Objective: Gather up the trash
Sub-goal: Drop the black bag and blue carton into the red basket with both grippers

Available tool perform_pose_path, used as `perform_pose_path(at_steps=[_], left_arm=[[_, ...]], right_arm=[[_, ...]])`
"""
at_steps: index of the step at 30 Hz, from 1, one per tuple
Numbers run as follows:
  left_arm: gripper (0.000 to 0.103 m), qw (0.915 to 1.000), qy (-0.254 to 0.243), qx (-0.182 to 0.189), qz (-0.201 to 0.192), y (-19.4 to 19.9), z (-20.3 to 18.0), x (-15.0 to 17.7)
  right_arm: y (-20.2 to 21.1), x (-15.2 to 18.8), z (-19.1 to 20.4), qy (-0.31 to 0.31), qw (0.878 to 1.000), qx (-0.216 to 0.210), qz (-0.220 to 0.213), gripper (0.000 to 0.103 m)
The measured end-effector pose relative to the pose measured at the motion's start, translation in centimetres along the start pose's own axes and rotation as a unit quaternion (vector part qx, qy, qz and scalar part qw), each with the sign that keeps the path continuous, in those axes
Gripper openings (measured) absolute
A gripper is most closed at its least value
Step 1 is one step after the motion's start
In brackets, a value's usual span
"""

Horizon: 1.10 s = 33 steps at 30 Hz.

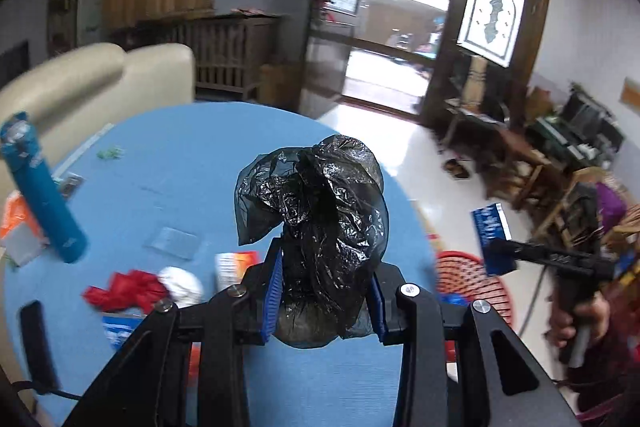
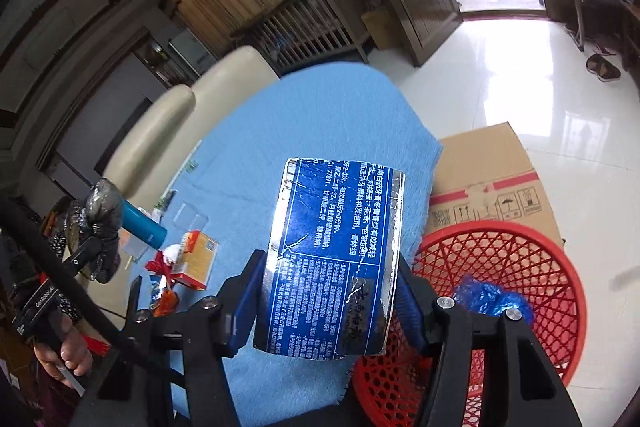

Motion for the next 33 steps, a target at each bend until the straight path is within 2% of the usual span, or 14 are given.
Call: perform_pose_path(at_steps=[4, 10, 14, 17, 22, 24, 26, 33], left_arm=[[0.038, 0.9996, -0.017, 0.021, 0.012, -1.1, -2.8, -0.7], [0.039, 0.9947, -0.078, 0.051, 0.044, -3.5, -8.9, -1.0], [0.039, 0.9873, -0.119, 0.074, 0.075, -5.9, -13.2, -0.9], [0.040, 0.9784, -0.153, 0.091, 0.105, -8.0, -16.6, -0.2], [0.043, 0.9657, -0.190, 0.099, 0.146, -10.7, -20.2, 1.5], [0.048, 0.9627, -0.199, 0.093, 0.158, -11.4, -21.1, 1.7], [0.065, 0.9620, -0.207, 0.077, 0.160, -12.0, -21.6, 2.0], [0.066, 0.9660, -0.197, 0.063, 0.155, -11.4, -20.8, 1.7]], right_arm=[[1.9, 0.1, -1.4, -0.008, 1.000, -0.004, -0.014, 0.063], [3.7, 0.5, -4.9, -0.036, 0.999, 0.007, -0.023, 0.063], [4.4, 0.9, -7.9, -0.064, 0.998, 0.018, -0.024, 0.063], [4.7, 1.1, -9.8, -0.087, 0.996, 0.022, -0.025, 0.065], [4.7, 1.6, -12.4, -0.118, 0.993, 0.020, -0.020, 0.065], [4.6, 1.7, -13.1, -0.129, 0.991, 0.019, -0.013, 0.067], [4.4, 1.7, -13.7, -0.145, 0.989, 0.015, -0.002, 0.069], [4.5, 2.0, -15.0, -0.167, 0.986, 0.006, 0.008, 0.071]])
Point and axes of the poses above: each gripper's, at about its wrist camera, not at the fingertips, and y roughly against the way its jaws point, z to its left, x to its underside, the point moved 1 cm from there along -y, roughly the way its jaws point, and after that the axes turned 5 degrees about -y, right-handed, at the moved point
